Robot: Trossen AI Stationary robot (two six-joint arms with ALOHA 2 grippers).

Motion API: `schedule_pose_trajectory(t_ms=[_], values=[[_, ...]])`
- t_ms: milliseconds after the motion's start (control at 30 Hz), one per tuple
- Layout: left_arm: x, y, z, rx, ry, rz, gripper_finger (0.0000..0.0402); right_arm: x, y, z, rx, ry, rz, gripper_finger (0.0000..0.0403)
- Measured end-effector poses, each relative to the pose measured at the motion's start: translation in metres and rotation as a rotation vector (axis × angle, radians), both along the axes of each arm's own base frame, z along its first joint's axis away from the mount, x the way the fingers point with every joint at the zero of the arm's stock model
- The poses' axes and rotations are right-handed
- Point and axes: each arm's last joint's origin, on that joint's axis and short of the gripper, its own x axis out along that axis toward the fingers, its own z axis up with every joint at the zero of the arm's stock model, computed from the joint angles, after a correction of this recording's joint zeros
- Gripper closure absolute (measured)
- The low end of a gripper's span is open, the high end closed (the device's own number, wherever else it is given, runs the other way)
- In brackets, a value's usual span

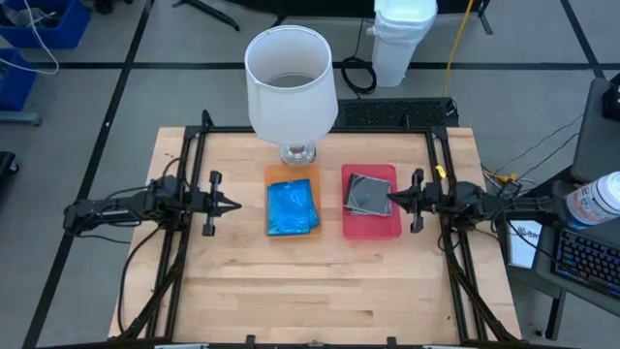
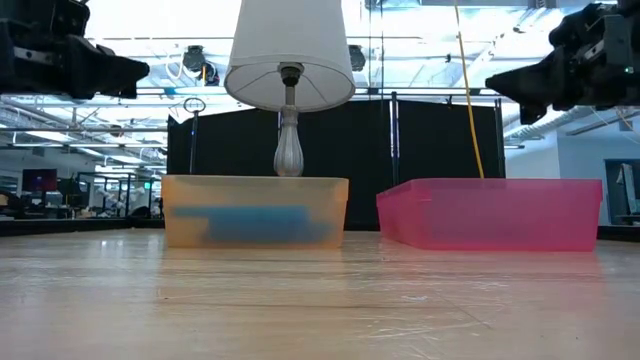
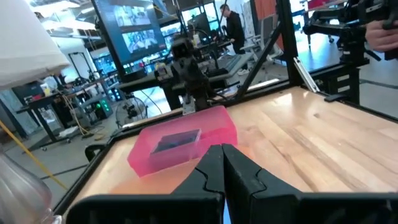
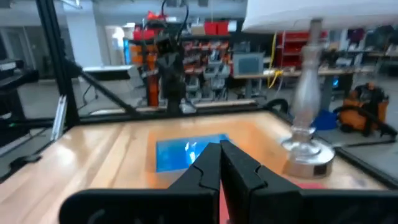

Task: Pick & place jewel cases by type
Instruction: Return to Home Position

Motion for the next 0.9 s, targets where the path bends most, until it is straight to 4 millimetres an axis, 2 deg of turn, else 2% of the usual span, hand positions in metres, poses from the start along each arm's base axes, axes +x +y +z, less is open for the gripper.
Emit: schedule_pose_trajectory(t_ms=[400,533,900], values=[[0.0,0.0,-0.014,0.031,0.096,-0.002,0.0401,-0.003,-0.007,-0.001,-0.021,-0.002,-0.01,0.0403],[0.003,0.002,-0.025,0.058,0.086,0.033,0.04,-0.003,-0.007,-0.001,-0.081,0.0,-0.018,0.0403],[0.003,0.006,-0.028,0.023,0.106,0.12,0.0381,-0.003,-0.007,0.005,-0.23,-0.044,-0.035,0.0403]])
